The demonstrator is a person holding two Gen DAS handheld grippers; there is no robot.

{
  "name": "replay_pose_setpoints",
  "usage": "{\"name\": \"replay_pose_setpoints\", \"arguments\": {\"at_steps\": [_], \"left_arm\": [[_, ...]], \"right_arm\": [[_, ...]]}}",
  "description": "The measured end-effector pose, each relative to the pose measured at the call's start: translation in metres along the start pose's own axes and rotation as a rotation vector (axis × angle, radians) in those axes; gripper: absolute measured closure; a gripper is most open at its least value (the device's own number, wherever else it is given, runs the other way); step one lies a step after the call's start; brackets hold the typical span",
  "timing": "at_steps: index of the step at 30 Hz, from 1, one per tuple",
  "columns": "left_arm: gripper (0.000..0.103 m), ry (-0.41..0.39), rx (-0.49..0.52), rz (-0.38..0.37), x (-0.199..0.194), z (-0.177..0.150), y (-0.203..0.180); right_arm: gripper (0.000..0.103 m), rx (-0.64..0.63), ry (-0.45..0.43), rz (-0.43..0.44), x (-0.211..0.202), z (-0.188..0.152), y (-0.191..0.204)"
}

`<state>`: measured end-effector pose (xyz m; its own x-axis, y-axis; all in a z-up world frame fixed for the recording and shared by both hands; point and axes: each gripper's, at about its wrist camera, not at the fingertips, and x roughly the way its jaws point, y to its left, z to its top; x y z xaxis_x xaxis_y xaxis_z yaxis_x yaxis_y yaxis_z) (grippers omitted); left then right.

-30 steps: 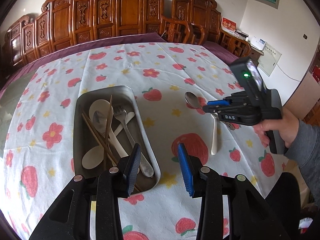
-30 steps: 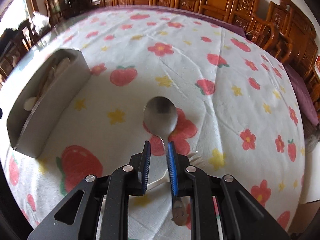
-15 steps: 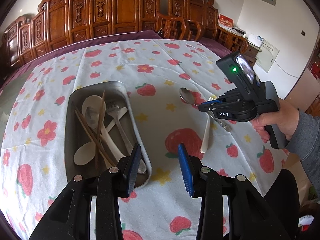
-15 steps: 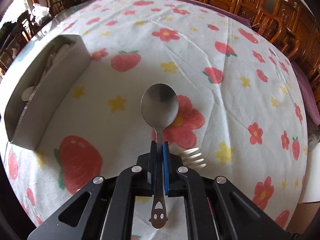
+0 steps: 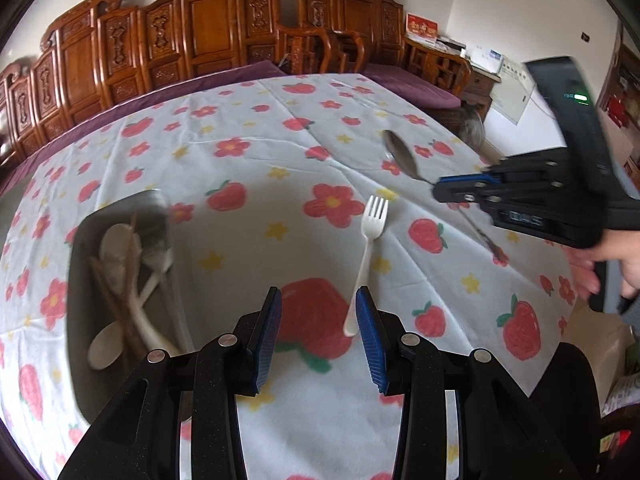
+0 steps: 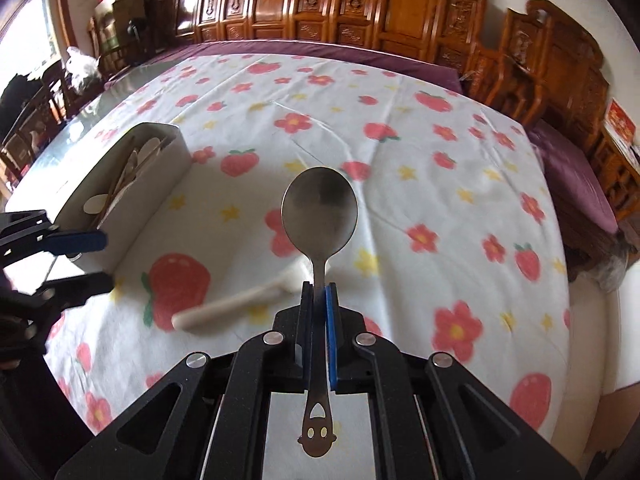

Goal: Organize utensils
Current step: 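Grasp the white plastic fork with the left tool while the right tool holds the spoon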

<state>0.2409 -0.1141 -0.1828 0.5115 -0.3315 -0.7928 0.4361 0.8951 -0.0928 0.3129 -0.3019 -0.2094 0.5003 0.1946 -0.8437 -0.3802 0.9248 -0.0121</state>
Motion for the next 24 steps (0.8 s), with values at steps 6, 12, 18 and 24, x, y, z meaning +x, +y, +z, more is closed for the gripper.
{"name": "replay_pose_setpoints", "arguments": {"at_steps": [6, 12, 18, 24], "left_arm": [[0.067, 0.038, 0.017, 0.003, 0.029, 0.007, -0.014], [0.067, 0.065, 0.043, 0.012, 0.052, 0.016, -0.028], [0.067, 0.104, 0.048, 0.004, 0.079, 0.025, -0.035], [0.067, 0.13, 0.061, 0.0, 0.099, 0.032, -0.044]], "right_arm": [[0.096, 0.054, 0.004, -0.008, -0.007, -0.034, -0.024], [0.096, 0.094, 0.01, -0.013, -0.007, -0.063, -0.038], [0.096, 0.141, 0.021, -0.001, 0.0, -0.086, -0.043], [0.096, 0.171, 0.014, 0.005, 0.001, -0.092, -0.047]]}}
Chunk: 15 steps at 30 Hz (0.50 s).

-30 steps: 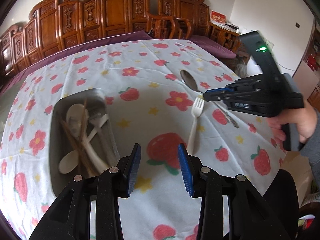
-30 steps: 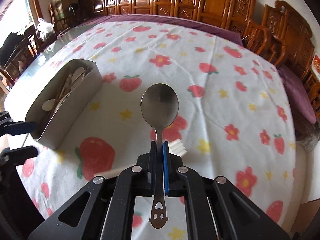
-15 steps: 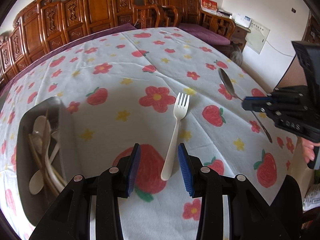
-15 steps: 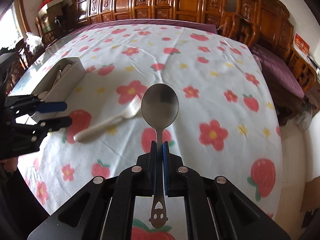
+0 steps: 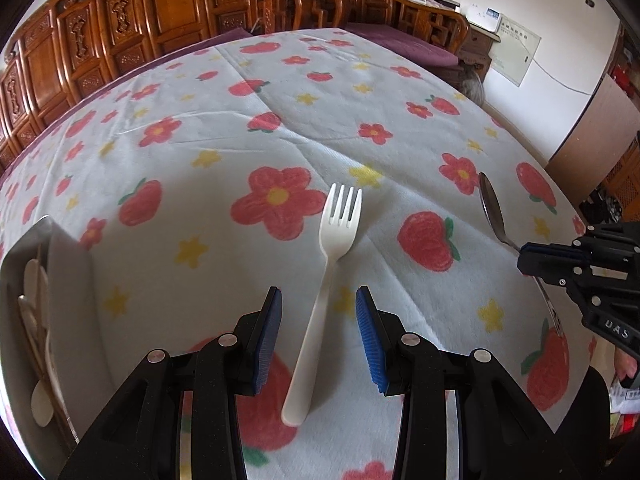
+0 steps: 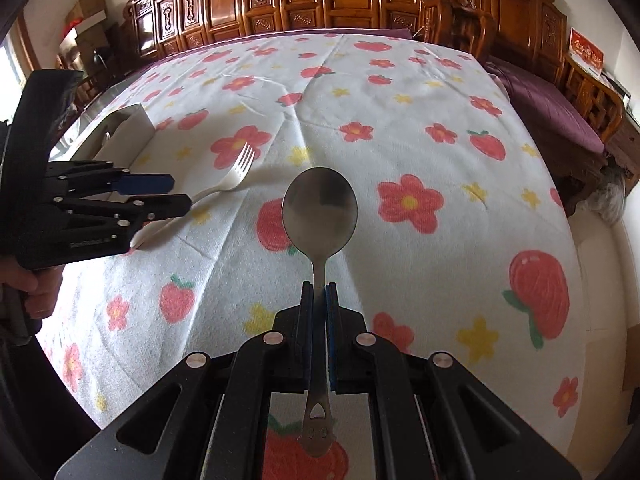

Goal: Organize utensils
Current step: 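Grasp the white plastic fork with the left tool while the right tool holds the spoon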

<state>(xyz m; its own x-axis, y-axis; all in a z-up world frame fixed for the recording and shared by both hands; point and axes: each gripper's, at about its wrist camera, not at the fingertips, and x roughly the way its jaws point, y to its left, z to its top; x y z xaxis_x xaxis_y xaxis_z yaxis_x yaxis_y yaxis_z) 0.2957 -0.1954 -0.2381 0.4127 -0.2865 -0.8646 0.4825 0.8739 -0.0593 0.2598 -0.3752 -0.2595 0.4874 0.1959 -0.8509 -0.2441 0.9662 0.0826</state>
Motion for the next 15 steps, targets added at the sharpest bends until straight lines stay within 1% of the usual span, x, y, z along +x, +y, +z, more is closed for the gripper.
{"name": "replay_pose_setpoints", "arguments": {"at_steps": [6, 11, 13, 15], "left_arm": [[0.067, 0.025, 0.005, 0.0, 0.013, 0.005, -0.005], [0.074, 0.03, 0.035, 0.027, 0.017, 0.005, -0.009], [0.096, 0.035, 0.029, 0.029, 0.016, 0.004, -0.007], [0.097, 0.043, 0.021, 0.019, 0.015, 0.002, -0.006]], "right_arm": [[0.096, 0.018, -0.008, 0.011, 0.0, -0.001, -0.003], [0.096, 0.02, -0.014, 0.019, -0.003, -0.001, -0.004], [0.096, 0.02, -0.018, 0.019, -0.004, 0.0, -0.004], [0.096, 0.019, -0.021, 0.018, -0.007, 0.001, -0.003]]}}
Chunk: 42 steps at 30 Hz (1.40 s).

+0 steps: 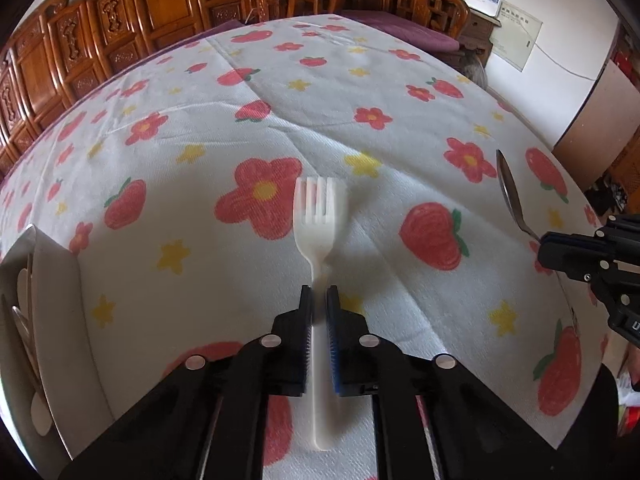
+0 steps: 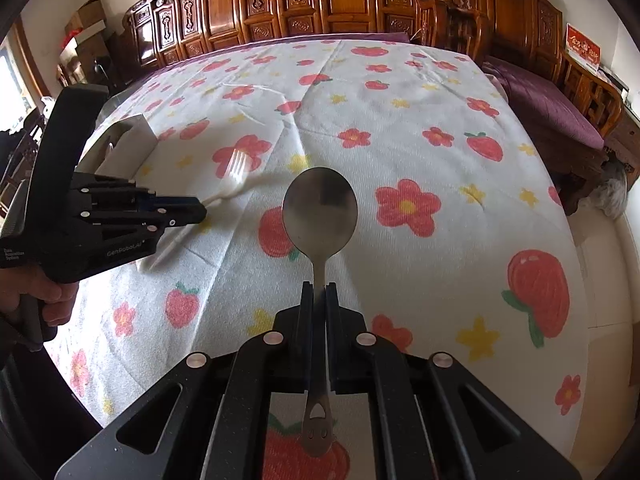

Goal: Organize utensils
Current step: 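Grasp the white plastic fork with the left tool while the right tool holds the spoon, then carry the white fork into the tray and open the left tool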

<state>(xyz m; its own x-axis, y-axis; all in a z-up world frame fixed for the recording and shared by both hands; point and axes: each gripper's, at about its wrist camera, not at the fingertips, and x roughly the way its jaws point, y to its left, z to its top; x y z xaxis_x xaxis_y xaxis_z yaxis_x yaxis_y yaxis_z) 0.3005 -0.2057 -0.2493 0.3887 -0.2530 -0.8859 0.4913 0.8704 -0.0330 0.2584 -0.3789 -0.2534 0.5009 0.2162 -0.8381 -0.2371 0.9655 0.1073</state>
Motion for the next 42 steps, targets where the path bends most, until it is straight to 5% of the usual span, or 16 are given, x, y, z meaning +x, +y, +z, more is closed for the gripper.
{"name": "replay_pose_setpoints", "arguments": {"at_steps": [24, 42], "left_arm": [[0.097, -0.257, -0.036, 0.063, -0.198, -0.028, 0.019], [0.097, -0.299, -0.102, 0.112, -0.228, -0.051, 0.062]], "right_arm": [[0.096, -0.093, -0.119, -0.048, -0.097, 0.022, 0.061], [0.096, -0.146, -0.148, 0.019, -0.106, 0.031, 0.123]]}}
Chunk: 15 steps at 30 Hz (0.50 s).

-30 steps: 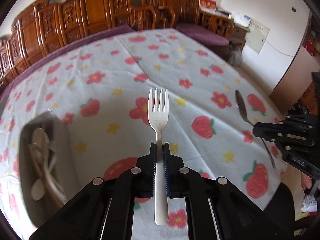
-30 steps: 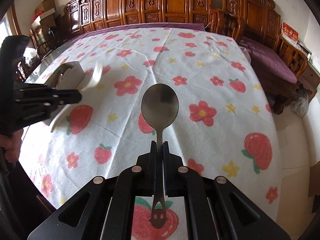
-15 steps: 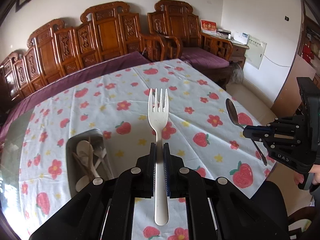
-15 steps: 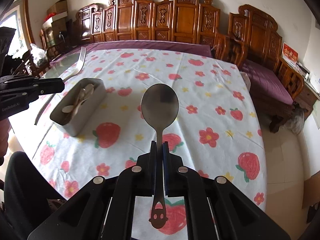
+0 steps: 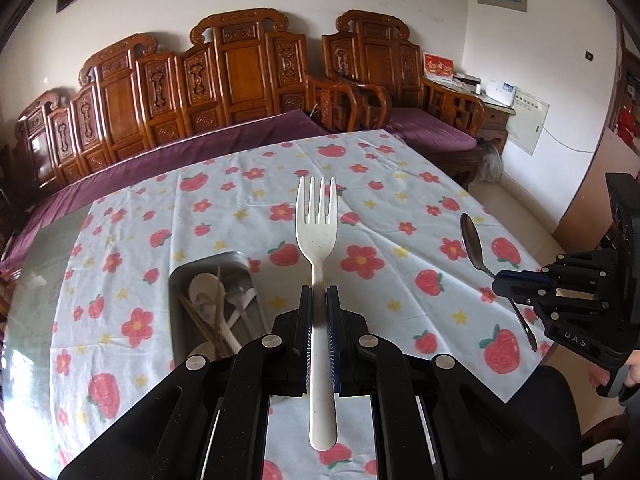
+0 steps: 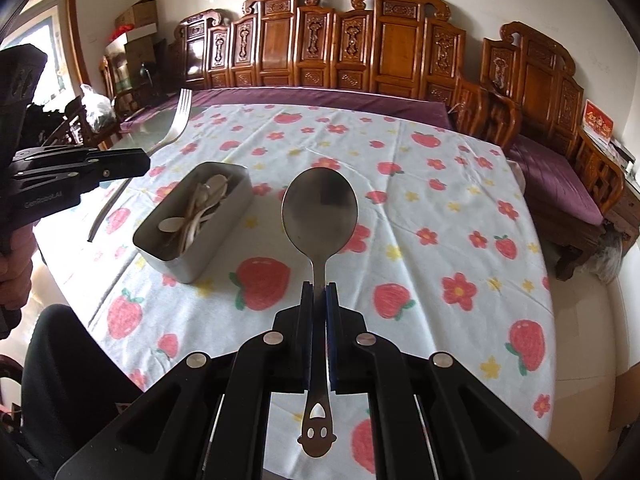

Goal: Organize utensils
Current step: 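Carry the white fork into the tray and open the left tool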

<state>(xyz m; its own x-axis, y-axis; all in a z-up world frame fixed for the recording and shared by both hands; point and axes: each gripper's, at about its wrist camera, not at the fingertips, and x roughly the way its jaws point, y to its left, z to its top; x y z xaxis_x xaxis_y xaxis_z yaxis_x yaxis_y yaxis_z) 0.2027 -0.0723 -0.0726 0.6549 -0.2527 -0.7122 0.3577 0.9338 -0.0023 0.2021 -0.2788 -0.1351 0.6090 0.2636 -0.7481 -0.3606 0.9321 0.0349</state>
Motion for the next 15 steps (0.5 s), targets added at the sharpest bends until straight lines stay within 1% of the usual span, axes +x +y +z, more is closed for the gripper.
{"name": "replay_pose_setpoints", "arguments": {"at_steps": [8, 15], "left_arm": [[0.097, 0.037, -0.023, 0.04, 0.017, -0.011, 0.029], [0.097, 0.092, -0.062, 0.08, 0.049, -0.02, 0.067]], "right_arm": [[0.096, -0.03, 0.012, 0.045, 0.023, 0.008, 0.029], [0.096, -0.042, 0.025, 0.083, 0.047, 0.014, 0.045]]}}
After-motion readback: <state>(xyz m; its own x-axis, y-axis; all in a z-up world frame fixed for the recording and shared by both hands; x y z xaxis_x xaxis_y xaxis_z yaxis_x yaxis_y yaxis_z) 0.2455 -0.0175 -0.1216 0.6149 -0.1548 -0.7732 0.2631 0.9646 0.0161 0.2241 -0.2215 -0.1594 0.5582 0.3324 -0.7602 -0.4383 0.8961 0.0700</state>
